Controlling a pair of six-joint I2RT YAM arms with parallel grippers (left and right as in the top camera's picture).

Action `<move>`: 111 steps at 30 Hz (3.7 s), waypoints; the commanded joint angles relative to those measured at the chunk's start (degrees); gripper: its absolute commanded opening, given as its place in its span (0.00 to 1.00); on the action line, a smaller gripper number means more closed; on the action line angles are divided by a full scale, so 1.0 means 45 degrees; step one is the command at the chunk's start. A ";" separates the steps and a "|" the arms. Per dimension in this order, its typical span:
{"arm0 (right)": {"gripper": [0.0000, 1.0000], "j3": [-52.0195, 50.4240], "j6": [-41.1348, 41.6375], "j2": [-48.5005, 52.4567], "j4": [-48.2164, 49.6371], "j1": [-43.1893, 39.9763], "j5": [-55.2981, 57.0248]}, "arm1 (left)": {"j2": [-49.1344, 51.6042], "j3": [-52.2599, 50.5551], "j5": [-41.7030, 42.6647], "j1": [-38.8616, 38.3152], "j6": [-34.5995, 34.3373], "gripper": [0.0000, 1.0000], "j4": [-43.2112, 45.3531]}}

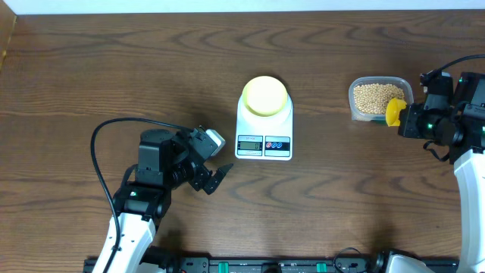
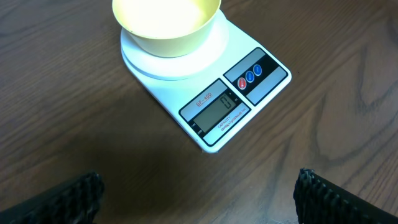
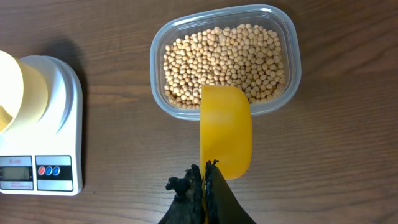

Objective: Scoop item into bowl and weigh 50g on scale

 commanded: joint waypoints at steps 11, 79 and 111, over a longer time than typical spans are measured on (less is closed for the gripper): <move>0.01 0.0262 -0.0160 -0.0019 0.0083 -0.0029 -0.0170 | -0.0102 0.0121 -0.0160 0.0053 -0.0024 0.99 -0.0005; 0.01 0.5474 0.1171 0.1787 -0.2953 -0.0015 0.0321 | -0.0102 0.0121 -0.0160 0.0053 -0.0024 0.99 -0.0005; 0.01 0.7315 -0.2118 0.5712 -0.2657 0.0665 0.1685 | -0.0102 0.0121 -0.0160 0.0053 -0.0024 0.99 -0.0005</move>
